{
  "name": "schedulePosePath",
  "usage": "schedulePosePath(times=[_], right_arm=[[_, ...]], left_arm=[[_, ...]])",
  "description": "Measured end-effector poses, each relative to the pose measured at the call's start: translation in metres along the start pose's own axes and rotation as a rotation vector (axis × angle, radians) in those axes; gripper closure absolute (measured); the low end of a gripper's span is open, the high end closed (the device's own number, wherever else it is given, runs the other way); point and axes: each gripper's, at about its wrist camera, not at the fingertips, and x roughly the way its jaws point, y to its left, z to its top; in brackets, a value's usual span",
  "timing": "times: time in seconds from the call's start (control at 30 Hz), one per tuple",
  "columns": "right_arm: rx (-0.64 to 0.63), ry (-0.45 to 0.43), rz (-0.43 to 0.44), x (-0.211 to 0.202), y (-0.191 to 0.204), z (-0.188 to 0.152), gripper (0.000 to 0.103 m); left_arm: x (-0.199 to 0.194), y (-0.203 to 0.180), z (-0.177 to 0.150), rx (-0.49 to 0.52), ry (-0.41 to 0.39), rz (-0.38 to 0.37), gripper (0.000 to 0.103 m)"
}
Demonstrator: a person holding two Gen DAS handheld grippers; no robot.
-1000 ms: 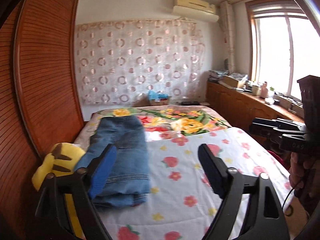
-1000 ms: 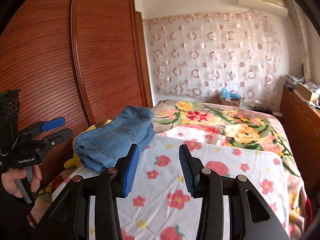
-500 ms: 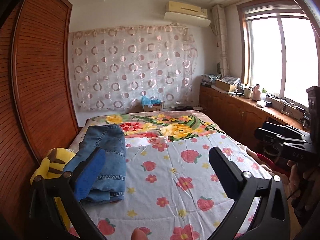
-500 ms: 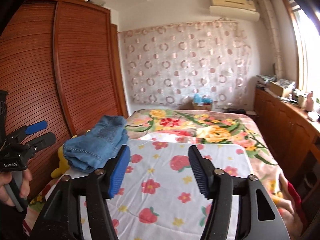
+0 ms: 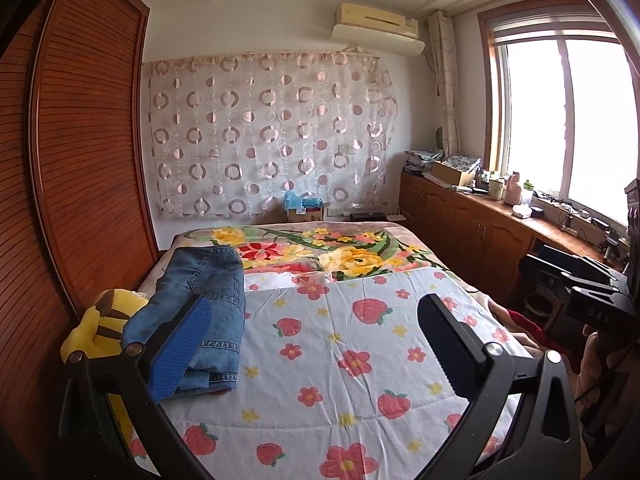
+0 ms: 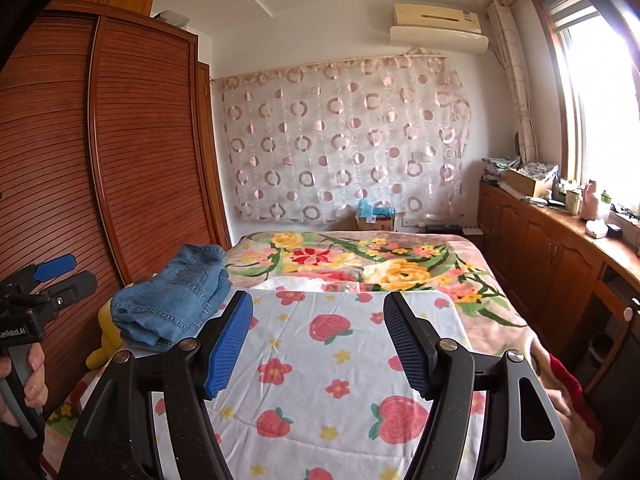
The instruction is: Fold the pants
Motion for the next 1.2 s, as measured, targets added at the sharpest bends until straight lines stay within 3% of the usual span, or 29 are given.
schedulePosePath(times=[1.2], right_arm=[[-0.007, -0.008, -0.006, -0.018, -0.011, 0.008, 0.033]], left_arm=[[-0.003, 0.000, -0.006, -0.008, 0.019, 0.006, 0.000]])
